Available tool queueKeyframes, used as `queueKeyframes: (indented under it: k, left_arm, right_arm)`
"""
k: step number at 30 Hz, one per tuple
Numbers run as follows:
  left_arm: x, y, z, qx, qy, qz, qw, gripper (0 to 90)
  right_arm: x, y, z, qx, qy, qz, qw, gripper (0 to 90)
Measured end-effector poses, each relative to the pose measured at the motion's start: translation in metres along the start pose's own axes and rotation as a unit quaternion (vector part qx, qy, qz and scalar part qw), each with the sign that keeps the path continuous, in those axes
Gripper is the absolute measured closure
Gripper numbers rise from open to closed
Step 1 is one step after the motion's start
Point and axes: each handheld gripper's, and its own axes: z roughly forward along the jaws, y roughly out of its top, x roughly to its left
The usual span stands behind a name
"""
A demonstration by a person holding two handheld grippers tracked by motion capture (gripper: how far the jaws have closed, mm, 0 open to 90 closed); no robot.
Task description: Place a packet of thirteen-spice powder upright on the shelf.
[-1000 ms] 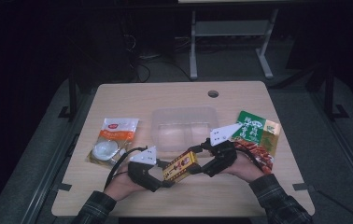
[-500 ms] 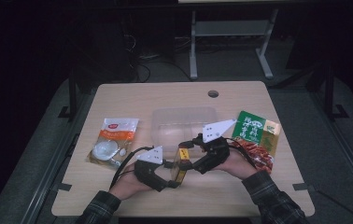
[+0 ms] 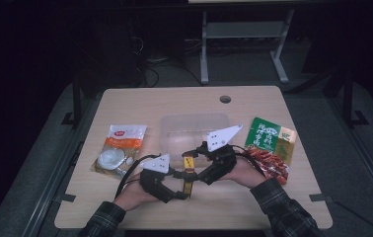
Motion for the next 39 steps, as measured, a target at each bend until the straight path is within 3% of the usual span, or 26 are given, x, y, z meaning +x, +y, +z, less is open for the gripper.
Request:
queueKeyframes:
  k: [5, 14, 25, 34, 39]
  left_arm:
    - [0.000, -0.001, 0.002, 0.006, 0.014, 0.005, 0.9999, 31.7]
    - [0.000, -0.002, 0.005, 0.013, 0.031, -0.005, 0.9994, 29.8]
    - [0.002, -0.008, 0.000, 0.023, 0.067, -0.021, 0.9973, 20.4]
    - [-0.003, -0.019, -0.019, 0.043, 0.110, -0.044, 0.9920, 16.2]
    - [-0.010, -0.027, -0.024, 0.063, 0.139, -0.056, 0.9866, 13.6]
  right_arm:
    - [0.000, -0.002, 0.000, 0.005, -0.001, 0.010, 0.9999, 29.9]
    - [0.002, -0.002, 0.002, 0.017, -0.017, 0.005, 0.9997, 30.6]
    - [0.001, -0.004, -0.007, 0.022, -0.041, 0.003, 0.9989, 30.8]
    - [0.000, -0.009, -0.017, 0.042, -0.062, 0.000, 0.9972, 30.9]
    - [-0.002, -0.009, -0.022, 0.044, -0.068, -0.005, 0.9967, 30.9]
